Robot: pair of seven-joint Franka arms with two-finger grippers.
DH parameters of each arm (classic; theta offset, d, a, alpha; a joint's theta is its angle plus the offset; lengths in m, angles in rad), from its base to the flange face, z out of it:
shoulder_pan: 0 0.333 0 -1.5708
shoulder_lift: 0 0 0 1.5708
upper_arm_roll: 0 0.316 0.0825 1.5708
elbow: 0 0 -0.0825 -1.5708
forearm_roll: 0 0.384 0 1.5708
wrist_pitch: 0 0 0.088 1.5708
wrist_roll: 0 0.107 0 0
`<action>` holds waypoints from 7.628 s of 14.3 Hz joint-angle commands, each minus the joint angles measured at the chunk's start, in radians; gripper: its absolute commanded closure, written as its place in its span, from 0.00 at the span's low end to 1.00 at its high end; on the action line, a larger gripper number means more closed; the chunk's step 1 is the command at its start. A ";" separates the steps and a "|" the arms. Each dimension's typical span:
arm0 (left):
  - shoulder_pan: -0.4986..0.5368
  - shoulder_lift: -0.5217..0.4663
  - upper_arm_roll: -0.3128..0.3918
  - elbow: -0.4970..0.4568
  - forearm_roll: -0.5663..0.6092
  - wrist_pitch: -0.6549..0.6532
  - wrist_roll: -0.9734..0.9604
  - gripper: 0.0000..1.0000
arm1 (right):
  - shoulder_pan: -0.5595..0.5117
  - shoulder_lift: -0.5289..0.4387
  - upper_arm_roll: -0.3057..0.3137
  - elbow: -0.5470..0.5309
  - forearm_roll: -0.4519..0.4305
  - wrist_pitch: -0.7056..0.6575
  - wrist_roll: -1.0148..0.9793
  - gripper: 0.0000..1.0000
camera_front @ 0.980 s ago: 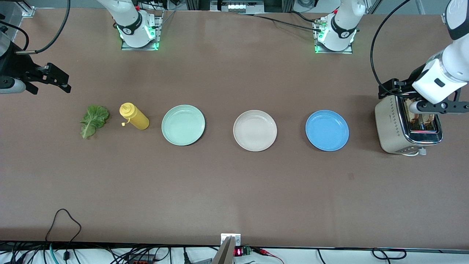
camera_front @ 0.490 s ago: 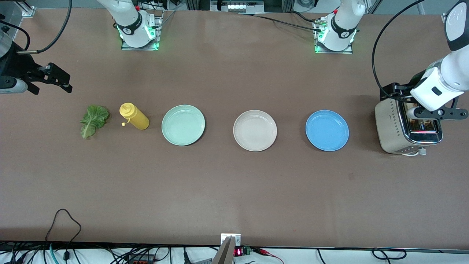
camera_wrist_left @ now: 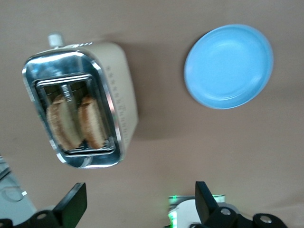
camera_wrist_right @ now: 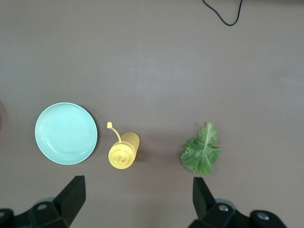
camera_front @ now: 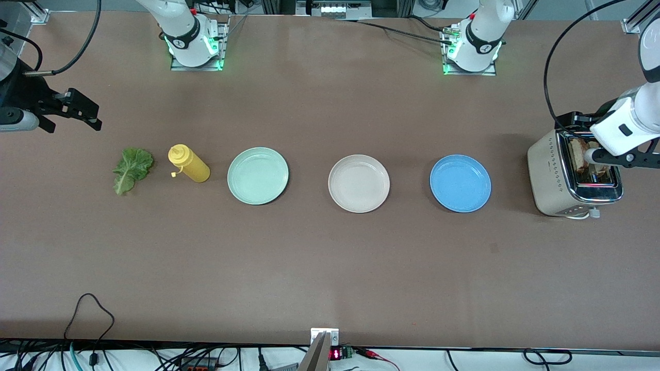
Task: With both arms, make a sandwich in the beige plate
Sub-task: 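Lower the left gripper over the toaster and grasp a bread slice, then lift the bread slice out of the toaster with the left gripper, then carry the bread over the beige plate and lower it with the left gripper, then open the left gripper to release the bread onto the beige plate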
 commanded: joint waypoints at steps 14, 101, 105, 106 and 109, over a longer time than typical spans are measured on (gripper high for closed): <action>0.206 -0.220 -0.005 -0.594 0.077 0.726 0.199 0.04 | 0.003 -0.013 0.002 -0.007 -0.010 0.000 -0.003 0.00; 0.058 0.519 -0.548 -0.324 -1.300 0.978 0.673 0.63 | 0.001 -0.013 0.002 -0.005 -0.005 0.003 -0.003 0.00; 0.064 0.507 -0.547 -0.321 -1.293 0.976 0.673 0.00 | 0.001 -0.013 0.002 -0.005 -0.005 0.003 -0.004 0.00; 0.066 0.481 -0.545 -0.323 -1.287 0.973 0.670 0.00 | 0.001 -0.013 0.002 -0.005 -0.003 0.003 -0.003 0.00; 0.071 0.435 -0.535 -0.324 -1.259 0.920 0.666 0.00 | 0.001 -0.013 0.001 -0.005 -0.003 0.003 -0.003 0.00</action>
